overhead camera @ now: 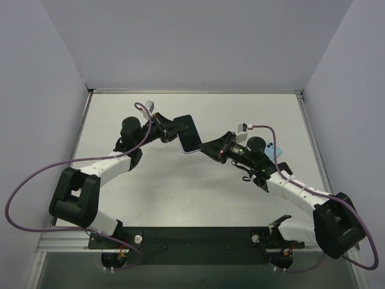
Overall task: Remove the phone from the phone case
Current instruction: Pick up the phone at the center of the board.
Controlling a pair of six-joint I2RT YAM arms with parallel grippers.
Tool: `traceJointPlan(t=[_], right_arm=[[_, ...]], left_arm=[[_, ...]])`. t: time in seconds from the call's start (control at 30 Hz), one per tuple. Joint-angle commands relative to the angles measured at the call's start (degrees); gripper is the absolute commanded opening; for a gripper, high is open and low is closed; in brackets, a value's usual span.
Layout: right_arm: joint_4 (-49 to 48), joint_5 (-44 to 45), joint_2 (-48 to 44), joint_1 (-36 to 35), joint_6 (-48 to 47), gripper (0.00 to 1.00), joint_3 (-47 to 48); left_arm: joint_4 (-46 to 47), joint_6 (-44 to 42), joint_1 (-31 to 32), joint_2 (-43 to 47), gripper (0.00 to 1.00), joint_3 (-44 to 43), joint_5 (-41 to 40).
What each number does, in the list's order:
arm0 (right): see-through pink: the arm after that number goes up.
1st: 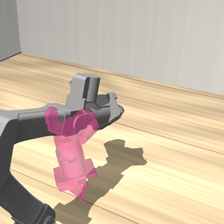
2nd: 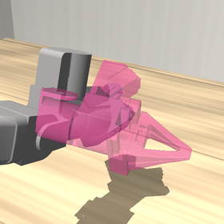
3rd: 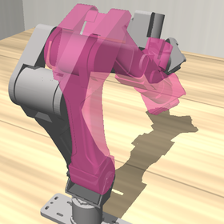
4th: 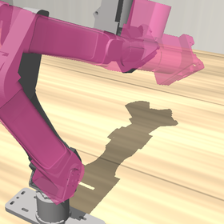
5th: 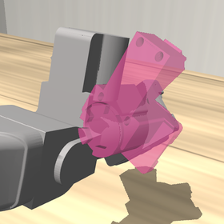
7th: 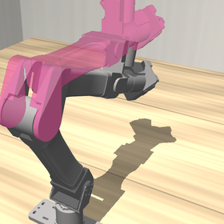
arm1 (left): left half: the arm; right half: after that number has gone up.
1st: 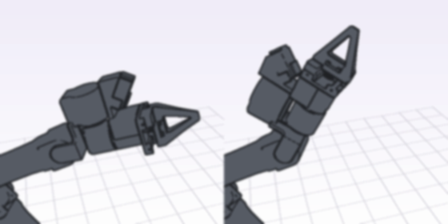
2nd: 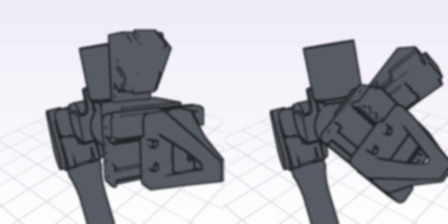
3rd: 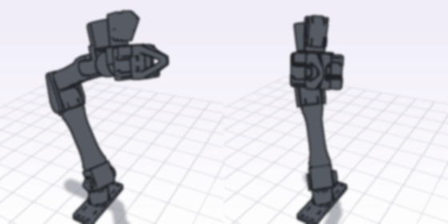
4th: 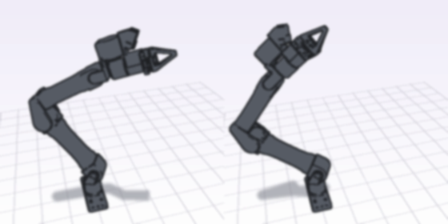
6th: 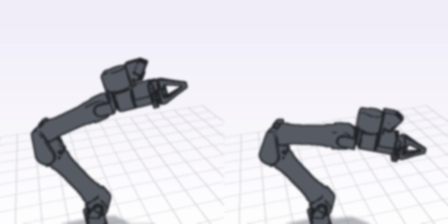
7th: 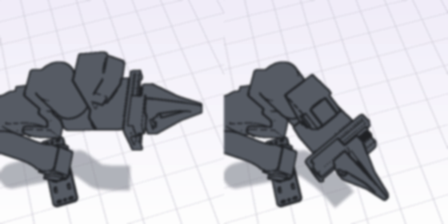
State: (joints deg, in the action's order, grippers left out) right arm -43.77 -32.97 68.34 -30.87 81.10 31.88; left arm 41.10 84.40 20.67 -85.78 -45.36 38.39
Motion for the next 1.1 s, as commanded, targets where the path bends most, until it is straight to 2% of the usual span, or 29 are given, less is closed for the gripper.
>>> traceJointPlan(t=[0.0,0.17,0.5,0.7,0.83,1.07], right_arm=[[-17.47,-0.43,2.59,-0.06,7.75,0.00,-1.46],[-29.07,1.33,5.49,-0.06,15.92,0.00,-3.49],[-51.56,10.55,13.31,-1.21,31.38,0.00,-4.54],[-51.51,14.95,14.28,-4.10,33.77,0.00,-1.30],[-51.59,17.94,13.49,-4.99,35.44,0.00,3.35],[-51.59,21.10,12.44,-5.25,36.23,0.00,9.86]], left_arm=[[7.15,1.55,0.69,3.95,0.00,-0.08,0.64],[11.97,3.14,1.04,5.88,0.00,1.16,-1.82],[19.27,6.12,2.54,8.87,0.00,-3.85,-4.64],[23.31,10.34,3.15,9.66,0.00,-5.26,-7.27],[30.59,15.25,3.24,9.93,0.00,-4.82,-10.44],[33.69,17.90,3.33,10.54,0.00,-8.16,-13.34]])
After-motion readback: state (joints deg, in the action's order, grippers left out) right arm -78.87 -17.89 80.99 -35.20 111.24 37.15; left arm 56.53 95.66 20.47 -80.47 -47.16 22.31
